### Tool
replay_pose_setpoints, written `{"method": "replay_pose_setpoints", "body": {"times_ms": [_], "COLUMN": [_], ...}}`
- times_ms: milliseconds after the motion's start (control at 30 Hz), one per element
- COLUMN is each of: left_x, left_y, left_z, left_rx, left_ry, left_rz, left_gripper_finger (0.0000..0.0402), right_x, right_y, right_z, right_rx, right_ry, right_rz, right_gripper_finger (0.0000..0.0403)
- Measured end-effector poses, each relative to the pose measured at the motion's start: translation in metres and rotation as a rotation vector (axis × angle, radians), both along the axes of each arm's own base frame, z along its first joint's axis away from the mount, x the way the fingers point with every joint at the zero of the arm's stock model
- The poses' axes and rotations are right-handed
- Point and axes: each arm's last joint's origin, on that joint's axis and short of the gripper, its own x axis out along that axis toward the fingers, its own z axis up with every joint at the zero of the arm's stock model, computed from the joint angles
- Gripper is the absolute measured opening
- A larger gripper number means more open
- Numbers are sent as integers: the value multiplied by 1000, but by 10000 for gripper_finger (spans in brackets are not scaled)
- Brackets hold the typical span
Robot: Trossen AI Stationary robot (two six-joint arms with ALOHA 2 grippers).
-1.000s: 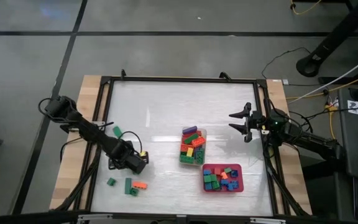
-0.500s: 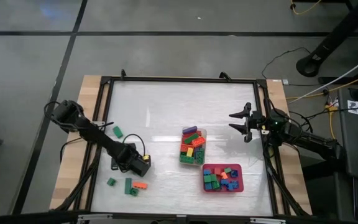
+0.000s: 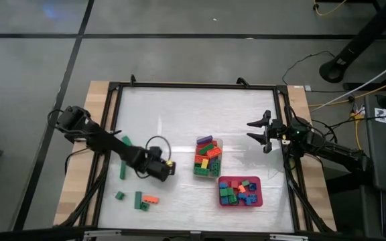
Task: Sort blocks by size
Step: Put the green rectangular game piece into the transparent bin
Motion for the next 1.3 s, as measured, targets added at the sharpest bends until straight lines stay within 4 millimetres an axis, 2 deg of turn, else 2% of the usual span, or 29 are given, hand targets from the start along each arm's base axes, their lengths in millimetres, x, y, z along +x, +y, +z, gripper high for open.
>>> {"method": "replay_pose_setpoints", "body": {"times_ms": [300, 533, 800, 933, 1100, 1300], "left_x": [38, 69, 98, 112, 137, 160], "left_y": [50, 92, 121, 130, 135, 132], "left_z": [36, 61, 49, 40, 29, 26], "left_rx": [150, 405, 682, 774, 824, 856], "left_ry": [-326, -609, -756, -749, -746, -777], "left_rz": [-184, -293, -413, -479, -624, -776], "left_gripper_finger": [120, 120, 120, 122, 124, 125], "right_x": [0, 0, 0, 0, 0, 0], "right_y": [0, 0, 0, 0, 0, 0], "right_z": [0, 0, 0, 0, 0, 0], "right_rx": [0, 0, 0, 0, 0, 1], "right_ry": [0, 1, 0, 0, 0, 1], "right_rz": [0, 0, 0, 0, 0, 0], "right_gripper_finger": [214, 214, 214, 214, 214, 214]}}
